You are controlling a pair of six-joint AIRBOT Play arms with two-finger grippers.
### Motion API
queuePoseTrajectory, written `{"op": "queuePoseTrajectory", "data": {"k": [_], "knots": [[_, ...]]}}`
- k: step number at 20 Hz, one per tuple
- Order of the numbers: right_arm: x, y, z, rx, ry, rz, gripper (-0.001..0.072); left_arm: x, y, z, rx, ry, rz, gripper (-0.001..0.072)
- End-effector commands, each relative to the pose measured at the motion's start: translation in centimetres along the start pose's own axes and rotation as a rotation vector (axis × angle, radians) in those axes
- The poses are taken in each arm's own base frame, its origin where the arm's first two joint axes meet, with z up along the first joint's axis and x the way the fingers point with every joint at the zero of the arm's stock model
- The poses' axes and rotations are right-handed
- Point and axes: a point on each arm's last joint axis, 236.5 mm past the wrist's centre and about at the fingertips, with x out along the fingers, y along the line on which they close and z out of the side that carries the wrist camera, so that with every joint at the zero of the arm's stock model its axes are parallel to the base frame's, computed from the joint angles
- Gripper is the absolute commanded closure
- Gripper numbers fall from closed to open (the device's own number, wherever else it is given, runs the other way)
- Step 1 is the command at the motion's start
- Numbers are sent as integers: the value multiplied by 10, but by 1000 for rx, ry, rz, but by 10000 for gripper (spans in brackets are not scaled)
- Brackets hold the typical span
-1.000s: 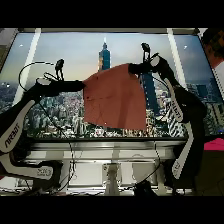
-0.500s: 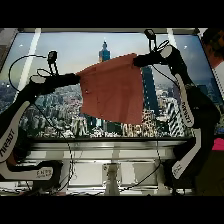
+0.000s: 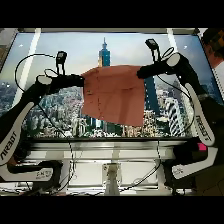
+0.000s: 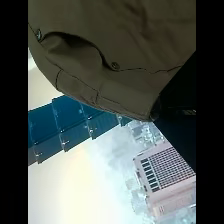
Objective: Fold the clothes and pants, and hang the long-sleeved shirts on hangers.
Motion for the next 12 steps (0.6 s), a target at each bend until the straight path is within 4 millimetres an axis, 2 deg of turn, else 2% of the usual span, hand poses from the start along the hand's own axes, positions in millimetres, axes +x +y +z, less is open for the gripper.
{"op": "queuePoseTrajectory", "data": {"k": [1, 3, 6, 8, 12], "knots": [[-20, 17, -17, -87, 3, 2, 706, -10, -5, 3, 137, 18, 23, 689], [-30, 25, -23, -108, 11, 12, 705, -20, -13, 1, 206, 46, 9, 689], [-47, 34, -28, -137, -12, 3, 706, -40, -41, -2, 312, 77, -81, 691], [-61, 39, -33, -139, -50, -22, 706, -52, -48, -4, 357, 81, -87, 692], [-80, 59, -68, -101, -95, -29, 706, -71, -74, -34, 398, 103, -125, 692]]}}
